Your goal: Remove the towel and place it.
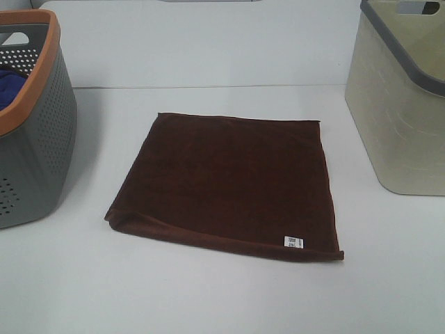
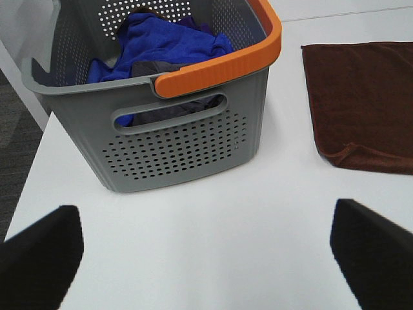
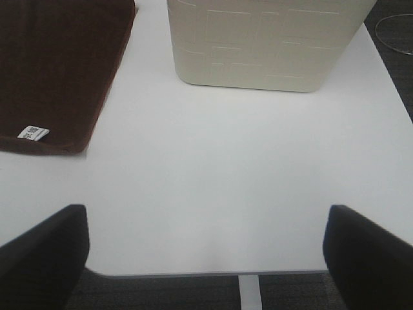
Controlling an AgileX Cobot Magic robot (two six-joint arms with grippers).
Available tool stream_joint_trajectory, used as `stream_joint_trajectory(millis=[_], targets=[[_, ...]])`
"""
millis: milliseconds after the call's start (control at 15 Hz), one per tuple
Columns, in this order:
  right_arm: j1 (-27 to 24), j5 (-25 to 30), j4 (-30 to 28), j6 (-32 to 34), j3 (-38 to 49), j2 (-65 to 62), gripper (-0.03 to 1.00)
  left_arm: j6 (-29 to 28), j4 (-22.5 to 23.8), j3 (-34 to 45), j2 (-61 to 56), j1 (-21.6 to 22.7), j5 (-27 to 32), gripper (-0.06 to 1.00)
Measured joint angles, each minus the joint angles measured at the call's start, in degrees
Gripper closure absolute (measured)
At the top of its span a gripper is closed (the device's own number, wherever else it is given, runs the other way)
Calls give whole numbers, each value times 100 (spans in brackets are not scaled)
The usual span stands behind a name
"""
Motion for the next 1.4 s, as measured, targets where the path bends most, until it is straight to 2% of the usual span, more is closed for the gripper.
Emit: stream_joint_trajectory(millis=[267, 733, 1400], targets=[[23, 0, -17, 0, 0, 0, 1, 0, 0, 0, 0, -40, 0, -4], [453, -17, -97, 0, 0, 0, 1, 0, 11, 0, 0, -218, 11, -4], [470, -17, -86, 0, 0, 0, 1, 0, 11, 0, 0, -218, 11, -4]])
